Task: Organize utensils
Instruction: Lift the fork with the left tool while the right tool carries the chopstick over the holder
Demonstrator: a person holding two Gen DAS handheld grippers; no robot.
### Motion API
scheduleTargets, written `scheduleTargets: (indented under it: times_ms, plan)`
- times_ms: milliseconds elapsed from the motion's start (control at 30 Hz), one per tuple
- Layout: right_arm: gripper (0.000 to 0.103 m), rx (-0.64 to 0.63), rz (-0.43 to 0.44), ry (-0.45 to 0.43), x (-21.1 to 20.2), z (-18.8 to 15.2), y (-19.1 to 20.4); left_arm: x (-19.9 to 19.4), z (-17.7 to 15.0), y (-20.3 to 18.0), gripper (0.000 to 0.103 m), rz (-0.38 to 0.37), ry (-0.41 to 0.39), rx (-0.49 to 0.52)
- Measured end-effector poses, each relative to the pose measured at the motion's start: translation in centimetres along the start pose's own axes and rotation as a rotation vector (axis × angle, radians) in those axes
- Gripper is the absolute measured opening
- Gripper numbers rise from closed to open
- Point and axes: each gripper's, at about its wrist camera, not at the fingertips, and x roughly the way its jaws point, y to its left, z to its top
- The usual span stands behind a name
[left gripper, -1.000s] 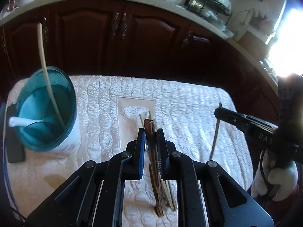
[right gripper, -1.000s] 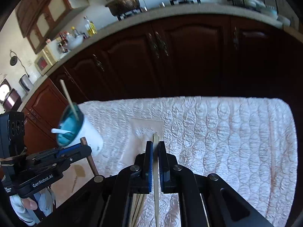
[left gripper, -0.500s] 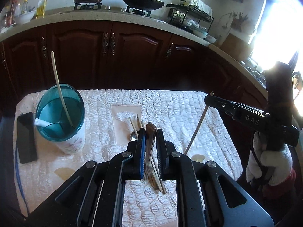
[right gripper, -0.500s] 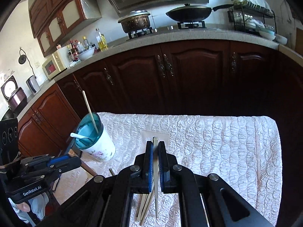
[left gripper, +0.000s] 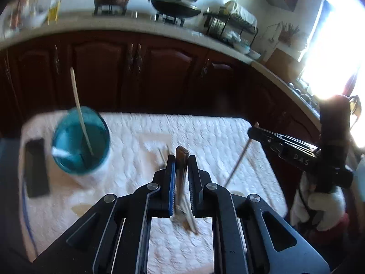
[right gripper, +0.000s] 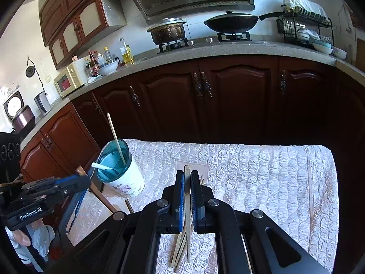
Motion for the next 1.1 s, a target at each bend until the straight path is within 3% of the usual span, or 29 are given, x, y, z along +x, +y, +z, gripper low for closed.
scheduleTargets:
  times_ms: [100, 200, 300, 400, 567, 767, 1100]
  plan:
    - [0.005, 0.007, 0.005, -0.003, -0.1, -0.1, -0.1, -0.7, 0.1, 0.2, 0.009, -0.010, -0.052, -0.003]
    - [0.005, 0.011, 0.002, 0.002, 0.1, -0.2, -0.2, 1.6, -0.4, 1.2, 0.009, 0.028, 0.047, -0.029]
    - [0.005, 0.016, 0.007, 0.000, -0.1, -0.4, -0.2, 0.7, -0.6, 2.4, 0.009, -0.026, 0.004, -0.097]
    - [0.005, 0.025, 0.001, 0.014, 0.6, -0.4, -0.5, 2.0, -1.1, 3.0, 0.009, 0.042, 0.066, -0.079]
    - [0.005, 0.032, 0.011, 0.010, 0.7, -0.2, -0.5, 0.9, -1.1, 3.9, 0.009, 0.023, 0.036, -0.113]
    - [0.005, 0.015, 0.019, 0.002, 0.5, 0.7, -0.2, -2.1, 0.4, 3.0, 0.009, 0.011, -0.027, -0.072]
    - [0.005, -0.027, 0.106, -0.051, 0.5, 4.3, 3.5, -7.9, 4.8, 4.4, 0.009, 0.088, -0.150, -0.038]
